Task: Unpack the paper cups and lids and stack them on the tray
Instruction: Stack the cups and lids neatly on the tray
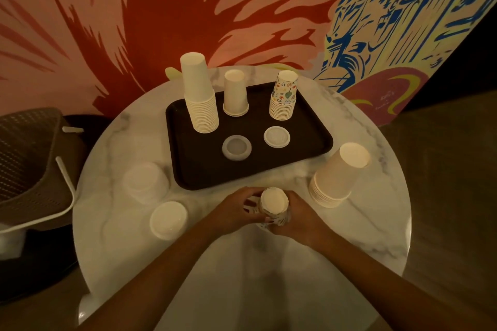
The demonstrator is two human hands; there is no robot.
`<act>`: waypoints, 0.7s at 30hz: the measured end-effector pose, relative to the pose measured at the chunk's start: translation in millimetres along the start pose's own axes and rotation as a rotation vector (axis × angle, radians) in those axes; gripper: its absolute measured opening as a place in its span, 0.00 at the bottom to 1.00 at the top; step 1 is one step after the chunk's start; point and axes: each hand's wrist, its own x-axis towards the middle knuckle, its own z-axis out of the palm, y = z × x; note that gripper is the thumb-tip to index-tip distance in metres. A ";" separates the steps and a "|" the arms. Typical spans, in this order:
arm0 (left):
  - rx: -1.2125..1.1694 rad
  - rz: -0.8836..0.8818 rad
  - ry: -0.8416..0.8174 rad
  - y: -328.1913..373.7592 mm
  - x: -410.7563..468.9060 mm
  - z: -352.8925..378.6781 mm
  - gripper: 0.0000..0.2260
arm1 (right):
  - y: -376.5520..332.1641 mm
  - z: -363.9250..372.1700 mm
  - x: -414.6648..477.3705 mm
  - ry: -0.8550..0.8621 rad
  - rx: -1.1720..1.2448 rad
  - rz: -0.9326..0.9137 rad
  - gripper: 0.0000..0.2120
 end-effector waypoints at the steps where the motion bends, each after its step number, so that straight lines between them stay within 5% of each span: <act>1: 0.004 0.011 0.008 0.3 0.5 -0.9 0.25 | -4.0 -2.1 -0.1 0.006 -0.025 -0.003 0.37; 21: 0.139 0.333 0.204 174.5 73.5 -95.0 0.25 | -114.4 -193.7 50.4 0.233 -0.098 -0.312 0.35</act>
